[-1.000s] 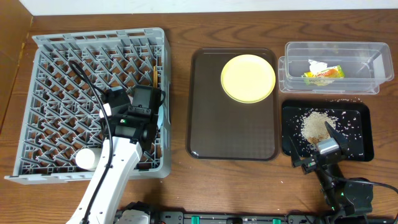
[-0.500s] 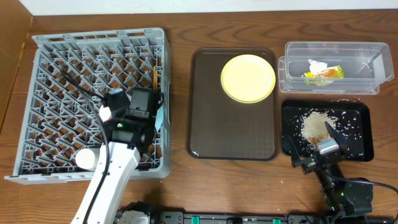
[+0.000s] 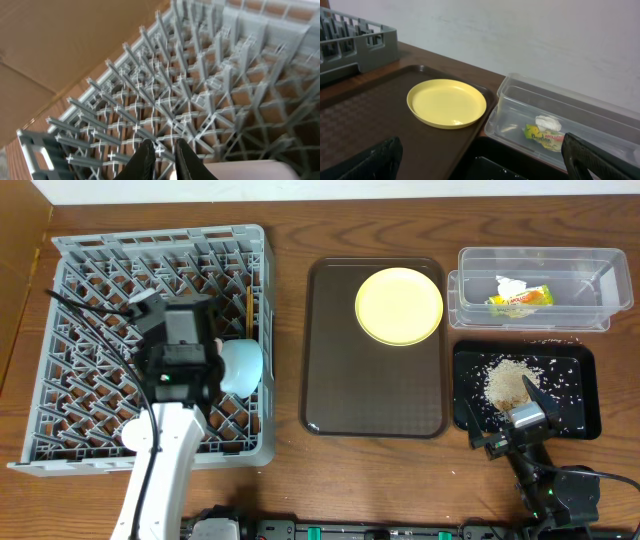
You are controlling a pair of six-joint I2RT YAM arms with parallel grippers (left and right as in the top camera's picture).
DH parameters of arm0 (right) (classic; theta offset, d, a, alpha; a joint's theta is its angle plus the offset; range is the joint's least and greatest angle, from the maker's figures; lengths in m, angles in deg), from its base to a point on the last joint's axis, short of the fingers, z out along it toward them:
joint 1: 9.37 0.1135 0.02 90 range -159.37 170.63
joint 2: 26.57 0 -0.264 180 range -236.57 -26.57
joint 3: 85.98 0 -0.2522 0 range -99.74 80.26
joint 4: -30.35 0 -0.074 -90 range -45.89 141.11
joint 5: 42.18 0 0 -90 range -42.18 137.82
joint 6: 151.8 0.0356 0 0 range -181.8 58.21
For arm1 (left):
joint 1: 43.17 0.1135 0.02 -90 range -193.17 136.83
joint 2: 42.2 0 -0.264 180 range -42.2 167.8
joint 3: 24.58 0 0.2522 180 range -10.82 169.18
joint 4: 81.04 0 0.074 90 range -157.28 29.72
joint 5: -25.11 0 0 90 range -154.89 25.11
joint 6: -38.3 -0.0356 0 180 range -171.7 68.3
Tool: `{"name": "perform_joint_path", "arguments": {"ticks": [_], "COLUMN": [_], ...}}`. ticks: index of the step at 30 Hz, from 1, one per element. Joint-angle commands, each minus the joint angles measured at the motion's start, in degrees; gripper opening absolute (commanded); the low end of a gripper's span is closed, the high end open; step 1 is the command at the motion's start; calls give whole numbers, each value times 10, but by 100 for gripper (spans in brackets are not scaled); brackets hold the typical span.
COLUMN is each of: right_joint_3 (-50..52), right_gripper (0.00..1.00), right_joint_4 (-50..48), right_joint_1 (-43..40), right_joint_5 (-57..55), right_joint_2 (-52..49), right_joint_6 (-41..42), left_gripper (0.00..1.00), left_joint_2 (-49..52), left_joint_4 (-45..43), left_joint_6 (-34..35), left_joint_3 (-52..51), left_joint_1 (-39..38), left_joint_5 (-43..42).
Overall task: Sort waste into correct bins and load items into the dishwasher
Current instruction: 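Place the white bowl in the rack beside the blue bowl, release, then grasp the edge of the yellow plate with the left gripper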
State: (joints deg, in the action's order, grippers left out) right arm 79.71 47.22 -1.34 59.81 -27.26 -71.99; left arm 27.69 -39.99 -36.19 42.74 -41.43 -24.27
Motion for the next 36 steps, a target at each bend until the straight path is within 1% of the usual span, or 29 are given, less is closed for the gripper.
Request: {"name": "perform_joint_path", "arguments": {"ticks": [1,3,4,7,12,15,16,18,22,23,24,26,27,29,32,36], "right_joint_3": [2,2,2,2,2,2,2,2,2,2,2,2,2,2,2,2], "right_gripper": [99,99,99,99,99,99,99,99,99,99,99,99,99,99,99,99], "right_joint_4": [-1,-1,-1,-1,-1,-1,-1,-1,-1,-1,-1,-1,-1,-1,-1,-1], "right_joint_1": [-9,-9,-9,-9,-9,-9,-9,-9,-9,-9,-9,-9,-9,-9,-9,-9], "right_joint_5": [3,3,3,3,3,3,3,3,3,3,3,3,3,3,3,3], "right_joint_2": [3,3,3,3,3,3,3,3,3,3,3,3,3,3,3,3], "right_joint_6": [-6,-6,-6,-6,-6,-6,-6,-6,-6,-6,-6,-6,-6,-6,-6,-6], "left_gripper": [17,15,14,12,11,12,15,17,17,21,22,25,26,29,33,33], "left_joint_2": [15,15,13,5,-1,-3,-5,-12,-42,-49,-59,-68,-71,-68,-36,48], "left_joint_4": [28,51,61,102,174,186,185,178,174,170,158,133,114,76,30,1], "left_joint_6": [-24,-22,-17,10,59,65,65,65,61,48,19,-8,-17,-18,-30,-35], "left_joint_3": [3,3,3,3,3,3,4,6,35,45,59,70,73,73,73,82], "left_joint_1": [35,40,40,40,40,40,40,40,32,27,16,-3,-18,-52,-116,-184], "left_joint_5": [-112,-156,-165,-170,-177,-180,-184,-192,-198,-219,-272,-355,-402,-457,-468,-468]}}
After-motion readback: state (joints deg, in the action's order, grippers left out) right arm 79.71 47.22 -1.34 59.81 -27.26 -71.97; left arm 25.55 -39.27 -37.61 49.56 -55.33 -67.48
